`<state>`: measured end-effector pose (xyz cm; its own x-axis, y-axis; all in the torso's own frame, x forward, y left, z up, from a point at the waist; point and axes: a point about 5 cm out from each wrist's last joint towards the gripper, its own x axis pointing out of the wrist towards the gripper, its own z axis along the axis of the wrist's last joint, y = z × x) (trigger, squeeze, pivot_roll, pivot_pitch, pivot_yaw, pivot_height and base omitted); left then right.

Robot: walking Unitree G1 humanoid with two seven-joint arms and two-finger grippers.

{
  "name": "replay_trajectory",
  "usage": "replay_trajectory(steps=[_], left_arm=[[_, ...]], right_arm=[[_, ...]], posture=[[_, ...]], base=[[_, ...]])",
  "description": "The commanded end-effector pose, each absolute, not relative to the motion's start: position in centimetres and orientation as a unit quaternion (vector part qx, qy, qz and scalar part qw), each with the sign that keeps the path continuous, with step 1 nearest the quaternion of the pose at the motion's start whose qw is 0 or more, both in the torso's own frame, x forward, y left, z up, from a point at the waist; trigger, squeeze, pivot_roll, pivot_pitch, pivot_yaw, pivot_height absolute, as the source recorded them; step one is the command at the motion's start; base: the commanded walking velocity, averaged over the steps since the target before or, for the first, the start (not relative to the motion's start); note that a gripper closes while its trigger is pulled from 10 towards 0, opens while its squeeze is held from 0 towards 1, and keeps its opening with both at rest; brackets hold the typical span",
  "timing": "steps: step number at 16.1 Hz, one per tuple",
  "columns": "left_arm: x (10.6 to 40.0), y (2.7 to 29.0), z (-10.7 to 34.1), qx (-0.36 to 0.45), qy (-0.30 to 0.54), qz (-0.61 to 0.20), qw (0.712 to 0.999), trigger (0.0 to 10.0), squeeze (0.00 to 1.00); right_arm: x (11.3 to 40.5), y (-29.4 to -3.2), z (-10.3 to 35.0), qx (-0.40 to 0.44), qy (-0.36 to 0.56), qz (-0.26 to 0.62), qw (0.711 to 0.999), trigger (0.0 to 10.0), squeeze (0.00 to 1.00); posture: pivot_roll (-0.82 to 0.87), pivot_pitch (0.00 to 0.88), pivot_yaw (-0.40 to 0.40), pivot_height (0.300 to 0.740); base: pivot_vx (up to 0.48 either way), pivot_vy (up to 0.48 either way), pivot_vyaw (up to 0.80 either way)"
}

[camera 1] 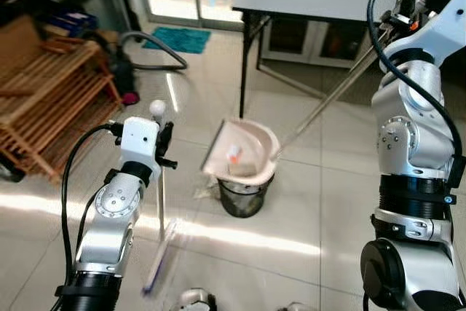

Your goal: Sweep floor

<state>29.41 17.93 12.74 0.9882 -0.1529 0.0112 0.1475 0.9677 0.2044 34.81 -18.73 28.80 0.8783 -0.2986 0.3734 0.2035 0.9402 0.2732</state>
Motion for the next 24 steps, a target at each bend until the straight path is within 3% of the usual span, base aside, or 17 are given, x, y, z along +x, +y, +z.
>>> replay_trajectory(steps=[1, 11, 16, 19, 24], left_arm=[[29.5, 17.8, 13.4, 0.109, -0.028, -0.077, 0.991, 10.0, 0.0], [29.5, 17.8, 13.3, 0.113, -0.024, -0.079, 0.99, 10.0, 0.0], [29.3, 17.7, 13.2, 0.119, -0.022, -0.086, 0.989, 10.0, 0.0], [29.2, 17.7, 13.2, 0.119, -0.022, -0.086, 0.989, 10.0, 0.0], [29.1, 17.4, 13.1, 0.122, -0.022, -0.091, 0.988, 10.0, 0.0]], right_arm=[[34.4, -18.5, 30.5, 0.108, -0.253, -0.12, 0.954, 10.0, 0.0], [34.4, -15.5, 30.7, 0.036, -0.319, -0.051, 0.946, 10.0, 0.0], [33.6, -11.6, 30.1, -0.051, -0.365, 0.041, 0.928, 10.0, 0.0], [31.9, -7.9, 28.3, -0.164, -0.396, 0.133, 0.894, 10.0, 0.0], [29.6, -4.7, 25.3, -0.187, -0.408, 0.194, 0.872, 10.0, 0.0]], posture=[[0.04, 0.062, 0.036, 0.74], [0.05, 0.069, 0.039, 0.74], [0.05, 0.072, 0.039, 0.74], [0.06, 0.066, 0.035, 0.74], [0.05, 0.059, 0.035, 0.74]], base=[[0.0, 0.0, 0.0], [0.0, 0.0, 0.0], [0.0, 0.0, 0.0], [0.0, 0.0, 0.0], [0.0, 0.0, 0.0]])
